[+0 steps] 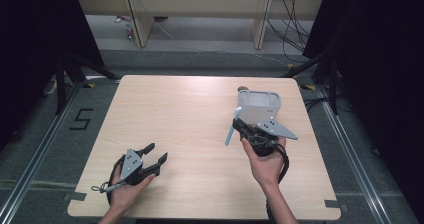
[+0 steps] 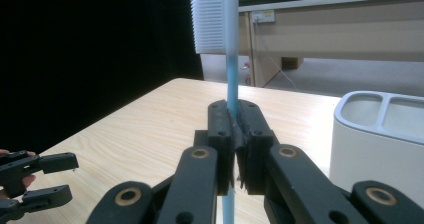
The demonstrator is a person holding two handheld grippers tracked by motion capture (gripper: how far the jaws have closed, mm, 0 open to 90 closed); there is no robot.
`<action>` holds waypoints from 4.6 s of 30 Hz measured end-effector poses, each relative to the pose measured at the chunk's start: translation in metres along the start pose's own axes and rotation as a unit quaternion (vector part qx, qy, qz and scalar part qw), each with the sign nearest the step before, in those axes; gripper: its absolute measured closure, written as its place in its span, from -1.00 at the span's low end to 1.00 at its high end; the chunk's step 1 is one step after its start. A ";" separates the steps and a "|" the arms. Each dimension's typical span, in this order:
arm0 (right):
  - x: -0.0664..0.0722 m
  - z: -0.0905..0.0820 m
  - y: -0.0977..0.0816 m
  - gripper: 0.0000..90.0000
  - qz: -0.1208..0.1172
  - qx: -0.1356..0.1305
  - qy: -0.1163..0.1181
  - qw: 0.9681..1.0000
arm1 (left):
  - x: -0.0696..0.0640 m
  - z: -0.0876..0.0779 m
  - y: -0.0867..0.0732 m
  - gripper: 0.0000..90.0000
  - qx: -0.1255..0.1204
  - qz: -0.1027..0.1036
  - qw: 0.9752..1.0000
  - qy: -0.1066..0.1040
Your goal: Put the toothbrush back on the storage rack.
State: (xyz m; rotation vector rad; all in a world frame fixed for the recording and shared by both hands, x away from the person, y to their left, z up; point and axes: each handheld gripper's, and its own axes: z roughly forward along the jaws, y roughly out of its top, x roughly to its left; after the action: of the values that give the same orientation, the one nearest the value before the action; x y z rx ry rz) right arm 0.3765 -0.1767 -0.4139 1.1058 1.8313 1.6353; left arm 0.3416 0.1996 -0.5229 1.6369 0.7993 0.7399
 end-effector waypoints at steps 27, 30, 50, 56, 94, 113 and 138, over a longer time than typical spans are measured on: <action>-0.025 -0.017 0.021 0.91 -0.009 -0.019 -0.046 0.999 | 0.004 0.000 0.000 -0.19 -0.001 -0.020 1.000 -0.002; -0.027 -0.019 0.023 0.91 -0.004 -0.022 -0.051 0.998 | 0.004 0.002 -0.001 -0.19 -0.010 -0.018 1.000 -0.004; -0.042 -0.026 0.024 0.91 -0.005 -0.031 -0.076 0.997 | 0.003 0.001 0.000 -0.19 0.002 -0.017 1.000 0.001; -0.046 -0.027 0.027 0.91 -0.015 -0.029 -0.084 0.996 | 0.002 0.001 0.000 -0.19 0.004 -0.014 1.000 0.003; -0.077 -0.030 0.049 0.91 -0.028 -0.026 -0.126 0.991 | 0.002 0.002 0.000 -0.18 0.005 -0.014 1.000 0.005; -0.094 -0.032 0.059 0.91 -0.013 -0.042 -0.146 0.988 | 0.002 0.001 0.000 -0.17 0.005 -0.018 1.000 0.007; -0.102 -0.030 0.076 0.91 -0.006 -0.055 -0.162 0.985 | 0.002 0.001 0.000 -0.17 0.004 -0.018 1.000 0.008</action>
State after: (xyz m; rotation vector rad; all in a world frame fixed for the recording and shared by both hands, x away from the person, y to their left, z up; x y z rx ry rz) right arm 0.4330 -0.2779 -0.3532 1.2267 1.5202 1.4318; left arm 0.3436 0.2004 -0.5229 1.6211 0.8409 0.7272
